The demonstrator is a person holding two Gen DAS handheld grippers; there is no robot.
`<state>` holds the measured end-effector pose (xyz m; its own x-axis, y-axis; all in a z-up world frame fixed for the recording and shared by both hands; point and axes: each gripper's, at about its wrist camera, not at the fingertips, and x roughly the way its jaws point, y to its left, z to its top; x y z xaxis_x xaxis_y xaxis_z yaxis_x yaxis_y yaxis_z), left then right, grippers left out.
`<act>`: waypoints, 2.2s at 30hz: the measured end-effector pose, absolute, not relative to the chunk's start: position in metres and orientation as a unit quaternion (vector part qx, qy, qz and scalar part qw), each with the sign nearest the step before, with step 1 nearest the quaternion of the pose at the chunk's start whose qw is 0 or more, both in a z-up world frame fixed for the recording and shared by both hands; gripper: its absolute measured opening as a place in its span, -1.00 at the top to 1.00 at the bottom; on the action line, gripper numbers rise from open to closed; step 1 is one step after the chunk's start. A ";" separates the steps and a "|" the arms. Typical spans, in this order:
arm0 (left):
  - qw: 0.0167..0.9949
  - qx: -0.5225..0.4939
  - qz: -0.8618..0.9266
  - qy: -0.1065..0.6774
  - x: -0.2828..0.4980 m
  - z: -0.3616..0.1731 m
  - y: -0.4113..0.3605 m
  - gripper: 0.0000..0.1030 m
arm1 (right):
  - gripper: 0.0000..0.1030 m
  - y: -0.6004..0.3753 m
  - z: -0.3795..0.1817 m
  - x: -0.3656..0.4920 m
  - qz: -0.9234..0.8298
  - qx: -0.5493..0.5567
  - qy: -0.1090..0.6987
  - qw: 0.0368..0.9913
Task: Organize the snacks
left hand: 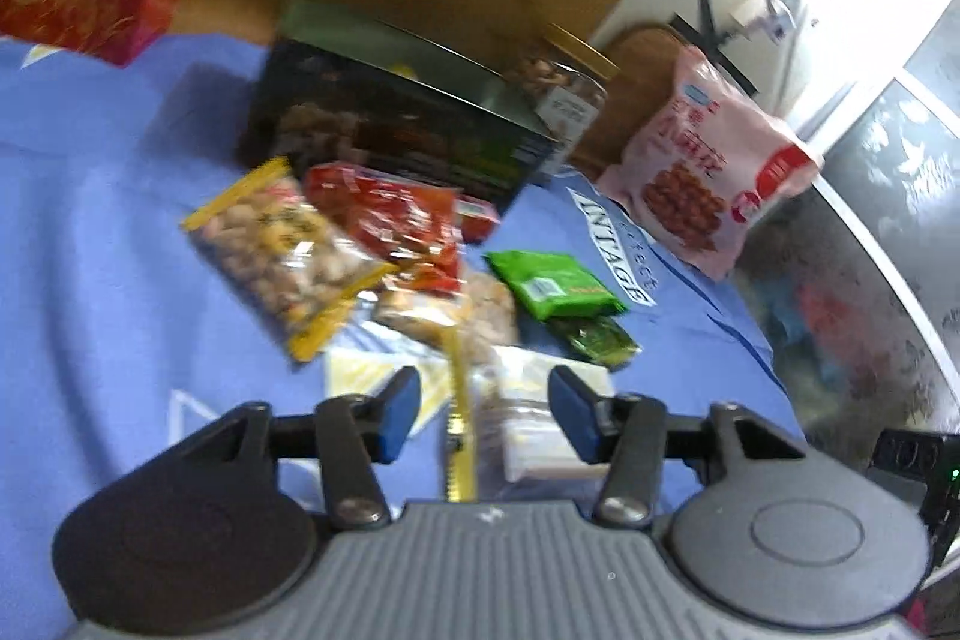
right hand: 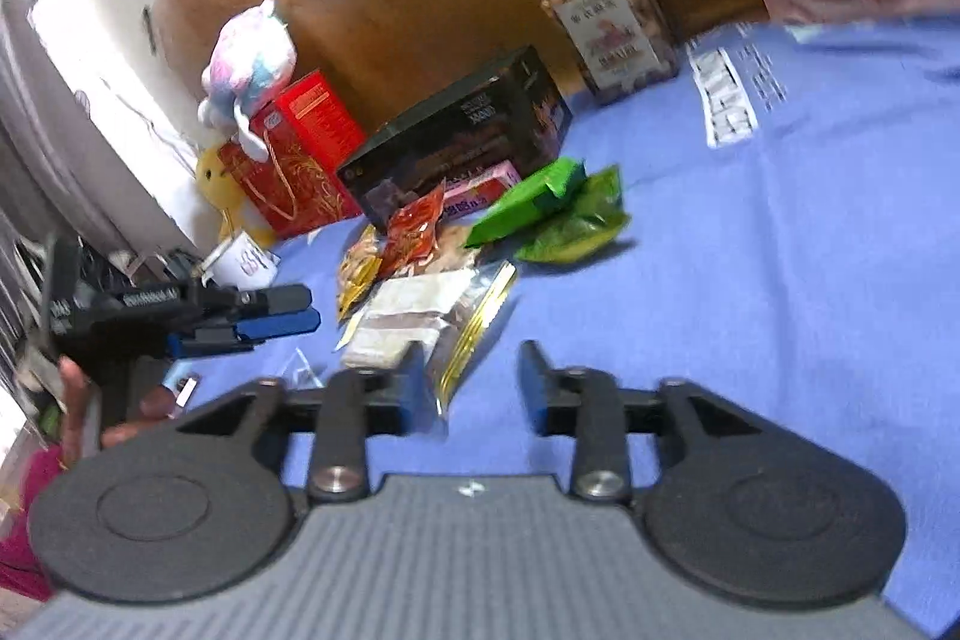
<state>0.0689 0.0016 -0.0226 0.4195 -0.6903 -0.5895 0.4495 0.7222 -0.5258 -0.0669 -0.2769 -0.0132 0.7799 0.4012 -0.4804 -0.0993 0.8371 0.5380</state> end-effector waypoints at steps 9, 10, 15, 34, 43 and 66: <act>0.847 -0.042 -0.341 0.407 0.054 -0.026 -0.034 -0.16 | 0.10 -0.232 -0.022 -0.049 0.164 0.077 0.318 0.931; 0.843 -0.044 -0.344 0.410 0.055 -0.028 -0.035 -0.16 | 0.10 -0.232 -0.023 -0.046 0.167 0.070 0.317 0.931; 0.817 -0.078 -0.365 0.439 0.065 -0.042 -0.034 -0.04 | -0.02 -0.227 -0.028 -0.037 0.183 0.050 0.317 0.929; 0.779 -0.165 -0.405 0.449 0.079 -0.061 -0.016 0.30 | 0.07 -0.258 -0.039 -0.004 0.251 0.236 0.329 0.880; 0.786 -0.163 -0.400 0.443 0.070 -0.057 -0.011 0.36 | 0.34 -0.264 -0.044 -0.007 0.252 0.296 0.340 0.856; 0.845 -0.091 -0.376 0.369 0.053 -0.001 0.001 0.37 | 0.36 -0.235 -0.006 -0.001 0.250 0.270 0.310 0.877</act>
<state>0.0531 0.0010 -0.0013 0.4443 -0.7031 -0.5552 0.5688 0.7001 -0.4315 -0.0009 -0.2353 -0.0056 0.6829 0.6052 -0.4091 -0.2707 0.7298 0.6277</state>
